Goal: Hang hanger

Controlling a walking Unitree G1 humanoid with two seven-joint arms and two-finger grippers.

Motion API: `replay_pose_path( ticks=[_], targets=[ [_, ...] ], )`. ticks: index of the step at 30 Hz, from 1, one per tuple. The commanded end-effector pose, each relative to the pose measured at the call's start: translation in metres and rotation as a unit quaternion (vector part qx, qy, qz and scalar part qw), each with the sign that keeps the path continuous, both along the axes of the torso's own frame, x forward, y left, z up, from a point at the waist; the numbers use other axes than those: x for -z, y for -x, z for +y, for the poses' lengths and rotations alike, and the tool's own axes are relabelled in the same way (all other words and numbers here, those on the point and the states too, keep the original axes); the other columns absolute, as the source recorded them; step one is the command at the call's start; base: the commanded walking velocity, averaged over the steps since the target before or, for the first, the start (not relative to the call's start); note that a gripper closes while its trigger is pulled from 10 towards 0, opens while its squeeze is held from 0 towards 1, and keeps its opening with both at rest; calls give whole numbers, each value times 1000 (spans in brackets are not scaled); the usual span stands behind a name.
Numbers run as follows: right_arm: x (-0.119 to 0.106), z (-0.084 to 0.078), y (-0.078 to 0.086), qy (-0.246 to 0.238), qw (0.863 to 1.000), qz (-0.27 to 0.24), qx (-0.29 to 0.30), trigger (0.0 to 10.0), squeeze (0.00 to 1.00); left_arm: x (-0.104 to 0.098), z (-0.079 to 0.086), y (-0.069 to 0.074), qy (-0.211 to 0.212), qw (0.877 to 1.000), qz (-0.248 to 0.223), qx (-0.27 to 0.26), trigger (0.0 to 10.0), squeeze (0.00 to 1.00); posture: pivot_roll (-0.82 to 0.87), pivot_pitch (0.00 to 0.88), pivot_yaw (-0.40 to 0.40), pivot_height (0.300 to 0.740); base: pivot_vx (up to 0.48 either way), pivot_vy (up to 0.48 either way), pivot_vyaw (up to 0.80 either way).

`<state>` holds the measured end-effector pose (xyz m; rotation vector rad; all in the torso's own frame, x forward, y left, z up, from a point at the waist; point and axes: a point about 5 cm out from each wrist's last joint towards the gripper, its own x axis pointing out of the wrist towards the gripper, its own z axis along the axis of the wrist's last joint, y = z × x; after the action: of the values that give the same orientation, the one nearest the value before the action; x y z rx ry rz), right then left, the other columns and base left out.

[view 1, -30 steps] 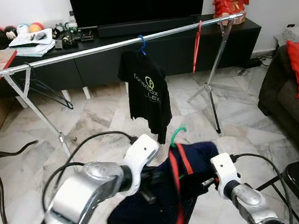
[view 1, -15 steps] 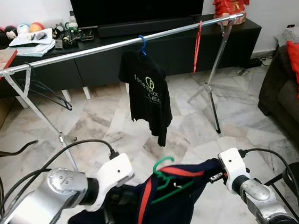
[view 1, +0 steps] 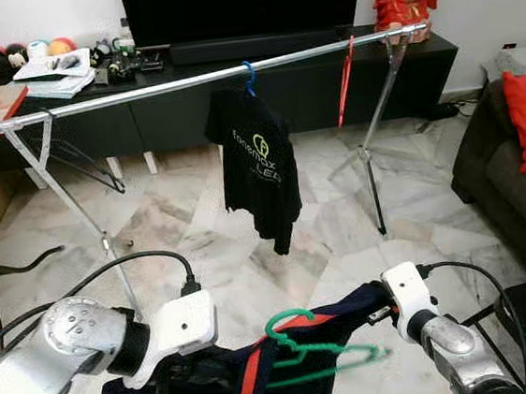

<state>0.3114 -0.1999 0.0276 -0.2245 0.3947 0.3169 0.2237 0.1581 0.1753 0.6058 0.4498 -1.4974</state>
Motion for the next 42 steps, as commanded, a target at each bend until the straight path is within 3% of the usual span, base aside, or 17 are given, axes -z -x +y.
replay_pose_path(
  ticks=[1,4,5,7,8,9,10,14,26,28,32,35,36,37,38,42],
  targets=[
    [3,-9,3,9,1000,15,14,0,0,-5,0,3,-4,1000,-11,26,10000,0,62,91,-45,740,0,0,0],
    [4,-7,3,9,1000,17,12,0,0,-2,-2,4,-8,999,-13,33,10000,0,62,91,-45,740,0,0,0],
    [5,-5,3,8,1000,19,10,10000,0,2,-4,4,-15,999,-14,34,10000,0,55,91,-45,740,0,0,0],
    [5,-4,4,5,1000,23,5,10000,0,5,-5,2,-25,999,-19,31,10000,0,53,91,-45,740,0,0,0],
    [6,-2,4,-1,1000,27,-2,10000,67,7,-5,2,-28,999,-20,33,10000,0,51,90,-46,740,0,0,0],
    [6,-1,4,-5,1000,29,-6,10000,67,8,-5,2,-28,999,-20,35,10000,0,51,90,-46,740,0,0,0],
    [7,0,5,-10,999,34,-16,10000,1000,8,-5,3,-28,999,-19,36,10000,0,50,90,-45,740,0,0,0],
    [18,10,18,14,986,94,-137,10000,1000,8,-5,3,-25,999,-15,38,10000,0,44,87,-44,740,0,0,0],
    [10,6,20,10,958,142,-247,10000,1000,14,-15,8,-14,998,-8,65,10000,0,30,71,-44,740,0,0,0],
    [4,-1,21,7,946,155,-285,10000,1000,15,-15,11,-10,997,-3,71,10000,0,27,64,-44,740,0,0,0],
    [0,-6,23,2,937,166,-307,10000,1000,15,-16,11,-9,997,-4,72,10000,0,24,58,-46,740,0,0,0],
    [0,-16,31,11,916,200,-349,10000,1000,16,-17,11,-7,997,-5,76,10000,0,22,50,-45,740,0,0,0],
    [0,-17,32,14,912,205,-356,10000,808,16,-17,11,-7,997,-5,76,10000,0,22,49,-45,740,0,0,0],
    [0,-18,34,18,907,212,-364,10000,494,16,-18,11,-7,997,-5,77,10000,0,22,47,-45,740,0,0,0],
    [1,-20,36,25,901,220,-374,10000,0,16,-18,11,-6,997,-6,77,10000,0,22,46,-44,740,0,0,0],
    [3,-23,43,28,879,250,-406,10000,0,16,-18,11,-2,997,-6,81,10000,0,24,45,-43,740,0,0,0]
  ],
)
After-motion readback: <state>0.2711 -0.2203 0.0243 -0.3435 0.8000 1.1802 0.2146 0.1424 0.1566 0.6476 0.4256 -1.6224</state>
